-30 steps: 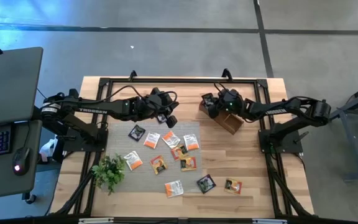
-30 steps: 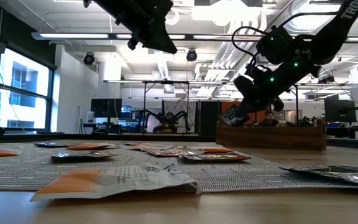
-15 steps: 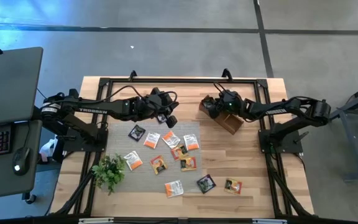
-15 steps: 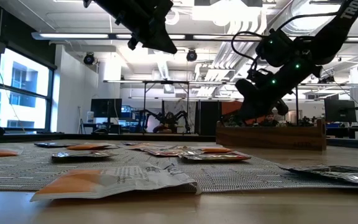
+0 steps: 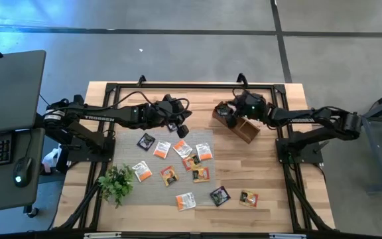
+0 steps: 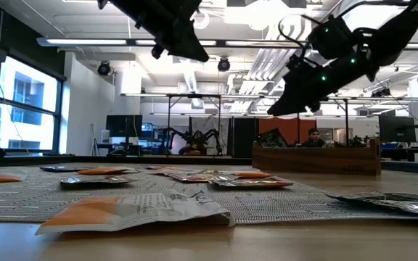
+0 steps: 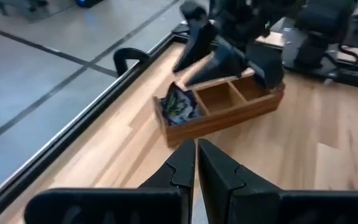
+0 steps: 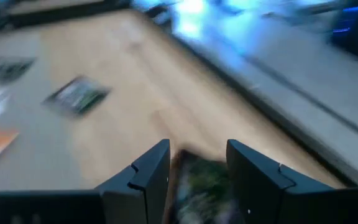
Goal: Pick & Place Tea
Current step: Put the black tea bag into the left section of the wooden organizer
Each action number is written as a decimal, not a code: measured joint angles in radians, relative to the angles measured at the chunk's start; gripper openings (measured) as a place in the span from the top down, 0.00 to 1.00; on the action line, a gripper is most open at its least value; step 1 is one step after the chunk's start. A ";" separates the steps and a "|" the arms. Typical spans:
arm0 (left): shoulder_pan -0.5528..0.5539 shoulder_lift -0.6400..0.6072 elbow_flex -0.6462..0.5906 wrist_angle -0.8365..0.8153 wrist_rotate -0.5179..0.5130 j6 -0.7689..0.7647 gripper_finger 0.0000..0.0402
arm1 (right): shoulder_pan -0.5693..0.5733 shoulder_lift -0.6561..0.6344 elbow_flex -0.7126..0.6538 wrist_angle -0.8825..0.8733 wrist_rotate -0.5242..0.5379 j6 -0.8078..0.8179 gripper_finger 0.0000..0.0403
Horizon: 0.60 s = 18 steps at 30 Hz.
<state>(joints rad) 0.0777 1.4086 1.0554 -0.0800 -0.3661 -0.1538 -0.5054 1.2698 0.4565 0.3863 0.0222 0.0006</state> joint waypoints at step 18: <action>0.000 0.000 0.000 0.013 0.015 0.000 0.96 | -0.083 0.145 -0.001 0.022 -0.055 -0.001 0.63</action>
<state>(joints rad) 0.0780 1.4086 1.0554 -0.0670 -0.3508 -0.1539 -0.5888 1.4148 0.4553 0.4083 -0.0326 -0.0006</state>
